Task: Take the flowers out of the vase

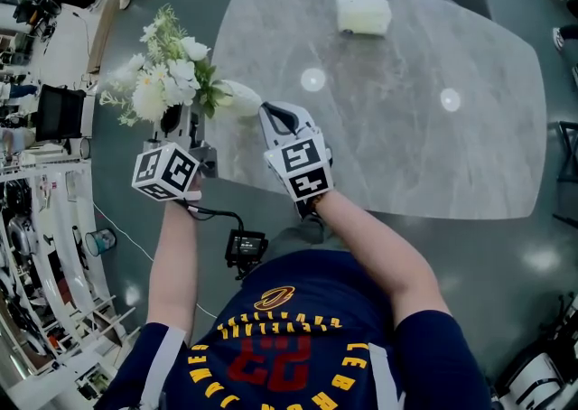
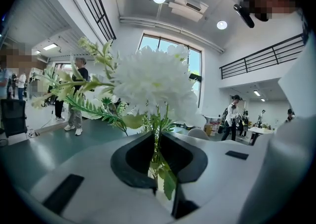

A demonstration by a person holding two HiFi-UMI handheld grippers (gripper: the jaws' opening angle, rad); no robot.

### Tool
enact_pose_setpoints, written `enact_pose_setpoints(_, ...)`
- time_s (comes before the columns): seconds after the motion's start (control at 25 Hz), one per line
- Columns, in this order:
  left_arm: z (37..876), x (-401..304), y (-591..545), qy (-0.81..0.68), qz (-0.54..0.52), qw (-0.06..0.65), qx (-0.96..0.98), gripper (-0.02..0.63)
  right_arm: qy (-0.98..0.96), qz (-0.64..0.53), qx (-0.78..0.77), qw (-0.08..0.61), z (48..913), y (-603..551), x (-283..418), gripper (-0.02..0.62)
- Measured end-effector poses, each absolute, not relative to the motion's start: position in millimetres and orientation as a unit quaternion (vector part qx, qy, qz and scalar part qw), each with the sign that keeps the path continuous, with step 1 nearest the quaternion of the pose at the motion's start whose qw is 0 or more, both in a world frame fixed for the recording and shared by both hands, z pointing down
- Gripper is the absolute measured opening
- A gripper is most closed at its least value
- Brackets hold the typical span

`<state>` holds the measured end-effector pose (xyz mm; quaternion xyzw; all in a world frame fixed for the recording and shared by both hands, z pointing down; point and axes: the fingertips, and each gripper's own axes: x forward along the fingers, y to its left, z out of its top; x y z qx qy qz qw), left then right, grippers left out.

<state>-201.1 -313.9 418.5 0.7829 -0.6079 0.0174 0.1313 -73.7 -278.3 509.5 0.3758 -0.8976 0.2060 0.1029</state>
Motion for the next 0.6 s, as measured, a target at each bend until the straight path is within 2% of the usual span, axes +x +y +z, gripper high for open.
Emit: enact_pose_setpoints(0.6,394,-207,-307,-0.620,-0.028,0.119,0.775,0.048,-0.901,0.189,0.369,0.124,527,-276,-73,0.008)
